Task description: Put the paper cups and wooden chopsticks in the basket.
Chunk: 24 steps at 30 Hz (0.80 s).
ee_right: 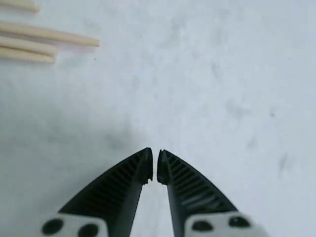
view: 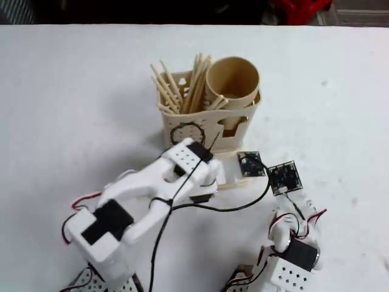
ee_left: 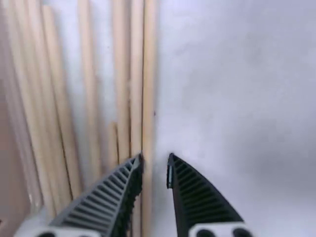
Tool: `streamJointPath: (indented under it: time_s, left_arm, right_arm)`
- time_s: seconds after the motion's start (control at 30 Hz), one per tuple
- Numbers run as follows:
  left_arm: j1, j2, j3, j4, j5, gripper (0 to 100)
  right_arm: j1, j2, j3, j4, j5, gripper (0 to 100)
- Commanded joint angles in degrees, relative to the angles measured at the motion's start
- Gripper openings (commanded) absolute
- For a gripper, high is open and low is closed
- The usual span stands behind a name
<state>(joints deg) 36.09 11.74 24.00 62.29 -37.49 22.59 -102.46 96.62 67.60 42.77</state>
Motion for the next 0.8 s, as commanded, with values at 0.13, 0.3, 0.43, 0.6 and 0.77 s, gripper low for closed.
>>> streamJointPath:
  time_s: [0.13,0.3,0.43,0.6,0.77]
  left_arm:
    - [-0.75,5.32,-5.71,0.70,-0.18,10]
    - [-2.07,5.58,-5.89,2.37,-0.18,9]
    - [-1.63,5.49,-4.84,3.08,-0.62,2]
    - [-1.80,5.23,-3.96,4.48,-0.44,3]
    - [-3.21,5.58,-4.40,5.27,-0.44,7]
  right_arm:
    - [0.57,-0.57,0.26,0.22,-0.35,3.5]
    - [0.57,-0.66,0.26,0.22,-0.35,3.5]
    - [0.66,-0.84,0.26,0.22,-0.35,3.5]
    - [0.66,-0.84,0.26,0.22,-0.26,3.5]
    - [0.66,-0.75,0.26,0.22,-0.26,3.5]
